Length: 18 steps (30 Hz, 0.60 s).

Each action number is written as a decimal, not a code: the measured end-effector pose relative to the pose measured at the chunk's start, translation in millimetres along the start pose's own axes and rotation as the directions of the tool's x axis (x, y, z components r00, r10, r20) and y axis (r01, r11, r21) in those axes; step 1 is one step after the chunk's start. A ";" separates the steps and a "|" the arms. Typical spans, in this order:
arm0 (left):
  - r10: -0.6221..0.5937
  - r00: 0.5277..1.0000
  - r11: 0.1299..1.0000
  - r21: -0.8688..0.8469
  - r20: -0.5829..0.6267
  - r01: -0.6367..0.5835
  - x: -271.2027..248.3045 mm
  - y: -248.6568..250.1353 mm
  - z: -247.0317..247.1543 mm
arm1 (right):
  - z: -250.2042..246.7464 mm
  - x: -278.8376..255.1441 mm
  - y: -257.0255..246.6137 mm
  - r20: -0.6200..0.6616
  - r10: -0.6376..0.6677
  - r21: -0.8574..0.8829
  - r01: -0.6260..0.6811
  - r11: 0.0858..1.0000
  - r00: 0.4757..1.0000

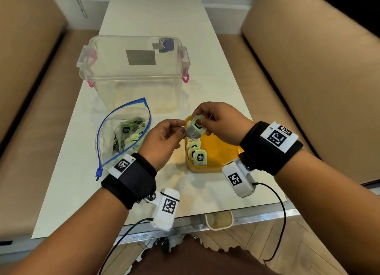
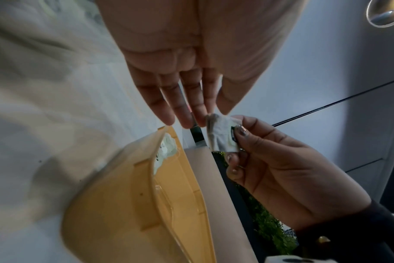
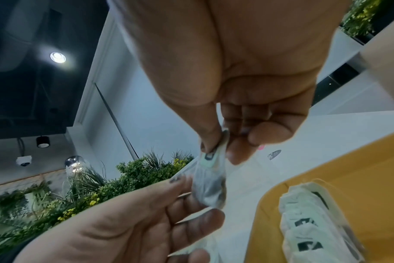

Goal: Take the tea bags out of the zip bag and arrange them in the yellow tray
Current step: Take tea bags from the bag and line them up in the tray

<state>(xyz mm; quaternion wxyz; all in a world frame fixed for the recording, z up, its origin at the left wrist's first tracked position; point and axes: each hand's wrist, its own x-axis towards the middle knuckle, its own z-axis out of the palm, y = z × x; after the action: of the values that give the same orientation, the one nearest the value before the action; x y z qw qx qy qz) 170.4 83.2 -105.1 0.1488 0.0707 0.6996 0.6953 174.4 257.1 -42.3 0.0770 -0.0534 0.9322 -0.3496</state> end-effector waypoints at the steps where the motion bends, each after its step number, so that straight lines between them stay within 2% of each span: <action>1: 0.007 1.000 1.000 0.029 0.021 -0.007 -0.3 -1.3 -0.2 | -0.1 -0.8 -0.3 0.007 -0.015 -0.013 0.015 1.000 1.000; 4: 0.056 0.996 0.992 0.105 0.063 -0.063 -0.1 -3.6 -0.3 | 1.6 -2.0 1.4 0.005 -0.039 0.002 0.039 0.999 0.999; 7: 0.076 0.997 0.993 0.083 0.035 -0.078 1.6 -5.7 -0.8 | 3.3 -1.6 3.7 -0.032 -0.033 0.054 0.035 0.998 0.999; 11: 0.048 0.999 0.996 0.080 0.020 -0.050 4.0 -11.3 -0.5 | 2.6 -1.5 7.8 0.033 0.013 0.047 -0.015 0.999 0.999; 13: 0.028 1.000 0.992 0.124 -0.002 -0.027 4.7 -16.1 -0.4 | 0.7 -1.3 12.3 0.060 0.043 -0.021 -0.042 0.999 0.997; 15: 0.017 0.998 0.983 0.182 -0.065 -0.005 6.3 -21.6 -1.1 | -0.1 -2.9 17.6 0.151 0.100 -0.163 -0.075 0.984 0.983; 18: -0.028 0.989 0.976 0.208 -0.143 0.057 10.0 -29.7 -3.2 | 7.8 -6.7 27.7 0.326 0.210 -0.323 -0.101 0.941 0.922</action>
<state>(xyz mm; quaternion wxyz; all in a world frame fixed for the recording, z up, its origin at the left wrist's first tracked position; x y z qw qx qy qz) 163.1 82.6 -135.7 0.1061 0.0224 0.7796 0.6168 181.2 273.9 -65.7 0.2633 -0.0518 0.9461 -0.1814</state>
